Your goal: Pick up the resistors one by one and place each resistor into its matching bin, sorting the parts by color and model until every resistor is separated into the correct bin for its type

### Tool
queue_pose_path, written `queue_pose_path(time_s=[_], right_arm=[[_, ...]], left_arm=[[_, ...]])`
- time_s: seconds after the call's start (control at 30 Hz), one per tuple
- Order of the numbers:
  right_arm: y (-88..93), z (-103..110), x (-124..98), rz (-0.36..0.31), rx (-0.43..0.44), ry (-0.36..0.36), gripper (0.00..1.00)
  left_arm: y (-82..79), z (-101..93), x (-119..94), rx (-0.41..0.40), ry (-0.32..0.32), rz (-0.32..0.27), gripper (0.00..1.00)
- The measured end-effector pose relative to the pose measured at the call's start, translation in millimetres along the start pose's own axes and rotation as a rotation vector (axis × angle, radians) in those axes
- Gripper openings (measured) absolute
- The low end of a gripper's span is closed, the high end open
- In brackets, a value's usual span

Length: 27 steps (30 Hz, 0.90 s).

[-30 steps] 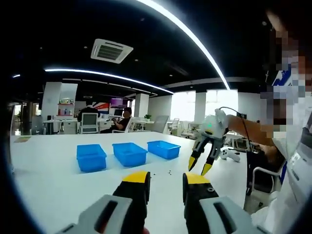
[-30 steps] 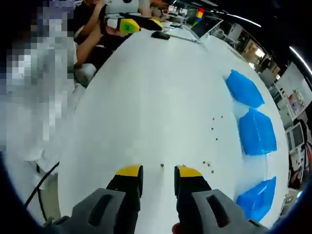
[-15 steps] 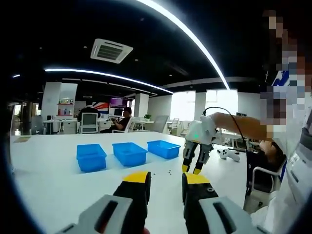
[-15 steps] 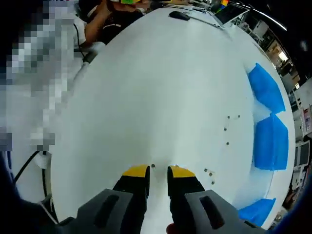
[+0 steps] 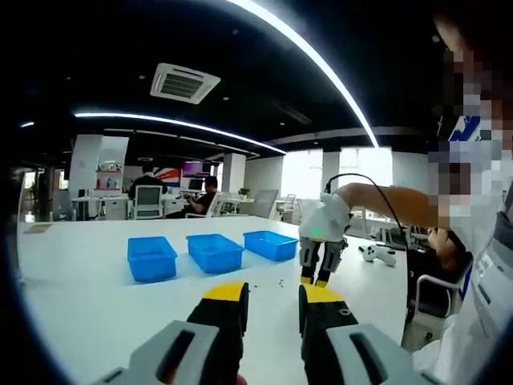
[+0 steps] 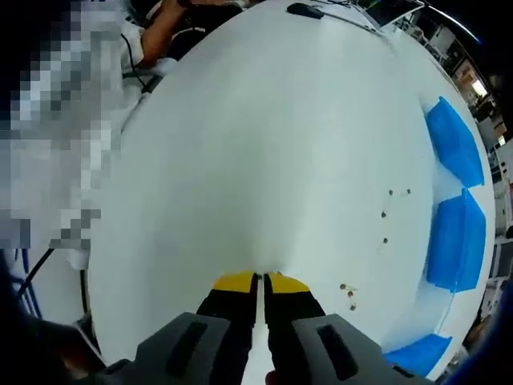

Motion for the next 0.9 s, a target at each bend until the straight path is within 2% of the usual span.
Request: queue_pose_path(time_s=[0.2, 0.33, 0.43, 0.6, 0.63, 0.67, 0.73, 0.77, 0.9], right_arm=[[1.9, 1.8, 0.3, 0.001, 0.029, -0.002, 0.05], [0.4, 3.3, -5.4, -0.044, 0.030, 0.071, 0.04], [-4.3, 1.0, -19.5, -0.122, 0.049, 0.146, 0.04], [-5.3, -0.9, -53.0, -0.283, 0.109, 0.323, 0.05], [-3.2, -0.7, -62.0, -0.341, 0.143, 0.377, 0.05], [-2.1, 0.5, -65.9, -0.372, 0.162, 0.386, 0.05], [5.8, 2.6, -81.1, -0.472, 0.227, 0.470, 0.05], [10.9, 6.2, -85.8, -0.510, 0.273, 0.488, 0.05], [23.6, 17.4, -105.7, -0.640, 0.312, 0.623, 0.05]], left_arm=[[0.3, 1.3, -0.3, -0.004, -0.004, -0.004, 0.27], [1.2, -0.4, 1.1, -0.005, 0.001, -0.001, 0.27], [1.1, -2.8, 2.3, -0.003, 0.008, 0.000, 0.27], [0.8, -3.7, 3.1, -0.004, 0.009, -0.001, 0.27], [1.0, -3.4, 3.3, -0.004, 0.008, 0.000, 0.27], [1.1, -3.2, 3.5, -0.005, 0.008, 0.000, 0.27], [1.4, -3.1, 3.7, -0.007, 0.007, 0.001, 0.27], [1.8, -3.3, 3.9, -0.007, 0.007, 0.001, 0.27], [1.8, -3.0, 4.4, -0.007, 0.007, 0.002, 0.28]])
Point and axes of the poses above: the point that each gripper's makers call its tool centre point, and the gripper's own axes: x roughly forward along the fingers, z roughly to its left, y roughly out of its underside, the point moved 6 cm from there along -x, roughly backward along the fingers, and after that the axes turned 4 degrees about -y, right-handed, at the moved point
